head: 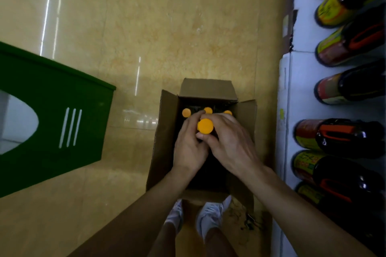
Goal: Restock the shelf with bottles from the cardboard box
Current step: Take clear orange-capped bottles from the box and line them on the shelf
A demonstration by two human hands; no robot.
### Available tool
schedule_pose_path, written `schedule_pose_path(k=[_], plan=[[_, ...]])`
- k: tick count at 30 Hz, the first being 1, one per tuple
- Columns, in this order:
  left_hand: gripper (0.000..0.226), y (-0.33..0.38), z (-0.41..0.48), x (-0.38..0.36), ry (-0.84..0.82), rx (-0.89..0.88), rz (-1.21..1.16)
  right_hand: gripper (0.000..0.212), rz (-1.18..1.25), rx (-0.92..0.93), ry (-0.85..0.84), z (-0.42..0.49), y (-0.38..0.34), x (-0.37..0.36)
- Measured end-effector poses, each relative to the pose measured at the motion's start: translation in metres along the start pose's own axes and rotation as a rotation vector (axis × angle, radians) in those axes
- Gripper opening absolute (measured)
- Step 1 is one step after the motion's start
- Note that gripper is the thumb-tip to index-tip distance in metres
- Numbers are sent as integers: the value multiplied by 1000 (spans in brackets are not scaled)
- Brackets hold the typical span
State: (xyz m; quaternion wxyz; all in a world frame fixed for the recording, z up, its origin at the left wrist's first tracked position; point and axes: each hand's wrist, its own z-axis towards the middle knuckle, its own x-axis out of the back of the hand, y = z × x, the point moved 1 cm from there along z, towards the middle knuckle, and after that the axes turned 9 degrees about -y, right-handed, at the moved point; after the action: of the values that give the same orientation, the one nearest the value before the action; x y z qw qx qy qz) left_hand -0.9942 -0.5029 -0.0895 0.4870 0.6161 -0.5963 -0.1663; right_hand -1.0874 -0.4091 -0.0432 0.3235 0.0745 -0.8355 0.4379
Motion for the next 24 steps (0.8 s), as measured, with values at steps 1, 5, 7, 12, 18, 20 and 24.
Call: schedule_pose_path(k=[1, 5, 7, 12, 18, 20, 24], plan=[[52, 14, -7, 9, -7, -36, 5, 40, 5, 9, 23, -7, -11, 10], [51, 78, -32, 47, -17, -108, 33, 37, 30, 53, 120, -31, -62, 60], [43, 119, -49, 66, -27, -129, 47, 34, 46, 67, 174, -48, -93, 90], [42, 238, -88, 120, -96, -232, 135, 26, 61, 73, 360, -92, -171, 175], [9, 363, -128, 171, -163, -354, 164, 34, 44, 57, 455, -146, -255, 281], [10, 401, -141, 184, -158, -419, 210, 29, 55, 50, 501, -165, -282, 311], [15, 467, -170, 204, -163, -538, 254, 22, 30, 64, 611, -204, -327, 357]])
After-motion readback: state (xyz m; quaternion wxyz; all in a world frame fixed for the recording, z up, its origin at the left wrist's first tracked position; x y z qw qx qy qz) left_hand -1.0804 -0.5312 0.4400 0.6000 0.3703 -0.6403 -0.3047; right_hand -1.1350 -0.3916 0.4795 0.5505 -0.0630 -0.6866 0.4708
